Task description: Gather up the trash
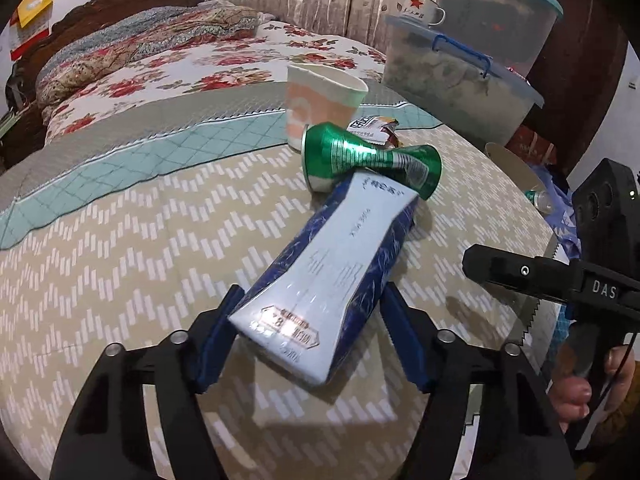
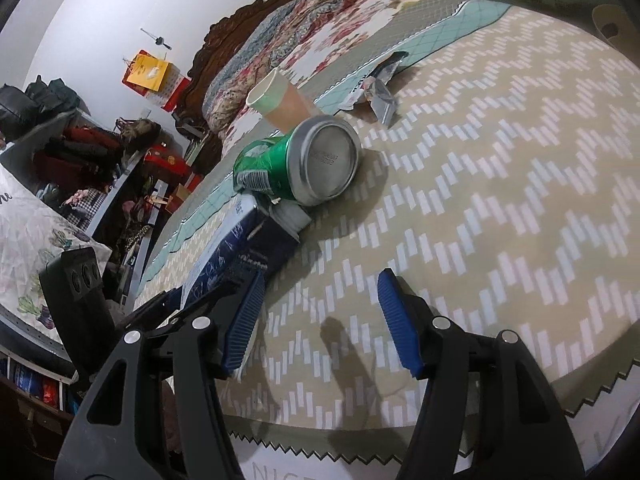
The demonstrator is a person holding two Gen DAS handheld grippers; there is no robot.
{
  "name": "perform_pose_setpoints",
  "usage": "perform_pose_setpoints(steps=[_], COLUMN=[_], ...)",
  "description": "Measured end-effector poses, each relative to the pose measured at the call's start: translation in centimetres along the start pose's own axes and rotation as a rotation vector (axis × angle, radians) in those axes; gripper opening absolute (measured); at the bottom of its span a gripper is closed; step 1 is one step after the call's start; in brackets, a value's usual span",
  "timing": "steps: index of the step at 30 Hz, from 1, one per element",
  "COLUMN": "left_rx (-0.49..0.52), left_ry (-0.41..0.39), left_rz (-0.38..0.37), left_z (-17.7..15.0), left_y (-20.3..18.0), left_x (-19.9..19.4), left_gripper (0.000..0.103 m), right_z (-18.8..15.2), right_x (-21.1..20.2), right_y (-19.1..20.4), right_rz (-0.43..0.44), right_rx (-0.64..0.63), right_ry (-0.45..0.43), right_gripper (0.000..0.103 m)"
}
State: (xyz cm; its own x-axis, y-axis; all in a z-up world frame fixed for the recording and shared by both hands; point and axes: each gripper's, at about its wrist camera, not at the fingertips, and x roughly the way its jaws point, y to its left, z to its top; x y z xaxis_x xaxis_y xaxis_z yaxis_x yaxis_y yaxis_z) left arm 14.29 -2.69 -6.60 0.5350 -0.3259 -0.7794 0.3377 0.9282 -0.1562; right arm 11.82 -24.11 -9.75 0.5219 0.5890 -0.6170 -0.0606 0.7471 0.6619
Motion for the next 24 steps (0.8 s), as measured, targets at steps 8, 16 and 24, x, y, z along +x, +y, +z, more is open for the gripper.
perform_pose_setpoints(steps=[8, 16, 24], left_rx=[-0.068, -0.129, -0.117], left_ry=[-0.002, -0.043, -0.039], left_rz=[-0.013, 0.092, 0.112], left_z=[-3.0, -4.8, -4.1], left_y=[1.8, 2.9, 2.4], left_x=[-2.7, -4.8, -4.1], left_gripper=[0.062, 0.064, 0.081], right_z=[-0.4, -1.0, -1.3], right_x=[-0.3, -0.5, -0.8], right_y=[-0.4, 0.4, 0.9], right_rz=[0.008, -0.001, -0.004], right_rx=[-0.002, -0.017, -0.018], right_ry=[-0.002, -0.009, -0.002], right_gripper=[0.062, 0.064, 0.064])
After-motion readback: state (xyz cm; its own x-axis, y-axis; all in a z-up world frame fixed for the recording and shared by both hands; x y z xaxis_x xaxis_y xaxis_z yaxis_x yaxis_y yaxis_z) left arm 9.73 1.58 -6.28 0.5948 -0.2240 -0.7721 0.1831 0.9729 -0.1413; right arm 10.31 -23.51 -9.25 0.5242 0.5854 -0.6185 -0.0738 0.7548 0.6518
